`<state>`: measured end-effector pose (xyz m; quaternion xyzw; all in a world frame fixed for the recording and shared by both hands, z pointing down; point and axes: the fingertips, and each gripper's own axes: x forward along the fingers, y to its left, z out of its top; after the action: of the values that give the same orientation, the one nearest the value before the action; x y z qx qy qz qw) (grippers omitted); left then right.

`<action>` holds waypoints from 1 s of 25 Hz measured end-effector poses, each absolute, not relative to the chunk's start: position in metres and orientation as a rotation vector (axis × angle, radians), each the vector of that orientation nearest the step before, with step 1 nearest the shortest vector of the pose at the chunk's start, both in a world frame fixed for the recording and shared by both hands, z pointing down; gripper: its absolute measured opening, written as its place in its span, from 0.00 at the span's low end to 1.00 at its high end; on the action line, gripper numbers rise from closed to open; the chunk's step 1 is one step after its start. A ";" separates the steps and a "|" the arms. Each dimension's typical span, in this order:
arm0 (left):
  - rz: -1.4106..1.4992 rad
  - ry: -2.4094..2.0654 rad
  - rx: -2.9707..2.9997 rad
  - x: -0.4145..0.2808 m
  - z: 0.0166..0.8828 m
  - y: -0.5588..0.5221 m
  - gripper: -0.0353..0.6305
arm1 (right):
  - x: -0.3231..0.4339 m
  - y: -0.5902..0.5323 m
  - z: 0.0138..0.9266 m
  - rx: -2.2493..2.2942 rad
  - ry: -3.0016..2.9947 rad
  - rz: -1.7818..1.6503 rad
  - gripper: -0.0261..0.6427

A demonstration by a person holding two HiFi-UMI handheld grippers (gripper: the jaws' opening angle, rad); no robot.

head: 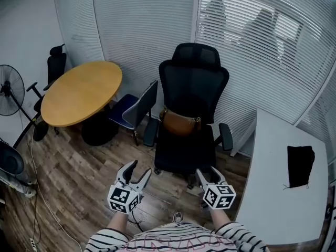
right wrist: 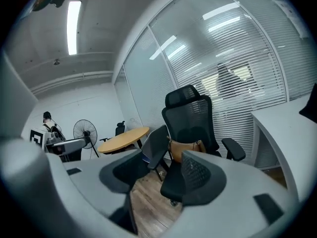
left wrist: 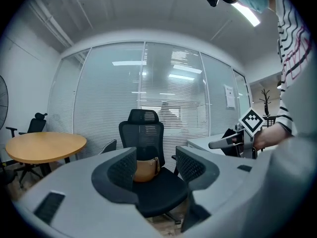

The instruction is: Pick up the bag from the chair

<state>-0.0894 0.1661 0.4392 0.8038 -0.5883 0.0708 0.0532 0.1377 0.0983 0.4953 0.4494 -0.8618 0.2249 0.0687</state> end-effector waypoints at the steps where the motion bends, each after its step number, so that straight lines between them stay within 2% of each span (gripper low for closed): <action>1: 0.215 -1.795 2.435 -0.089 0.440 0.156 0.39 | 0.138 0.086 0.496 1.345 -2.597 0.678 0.40; 10: 0.211 -1.838 2.372 -0.092 0.456 0.087 0.39 | 0.140 0.007 0.506 1.312 -2.593 0.688 0.40; 25: 0.243 -1.624 2.489 -0.165 0.469 -0.044 0.39 | 0.079 -0.075 0.518 1.550 -2.462 0.767 0.40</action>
<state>-0.1652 -0.0444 0.4694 0.8321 -0.5428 0.0814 0.0799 0.0793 -0.0748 0.5178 0.5142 -0.8164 0.2544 0.0663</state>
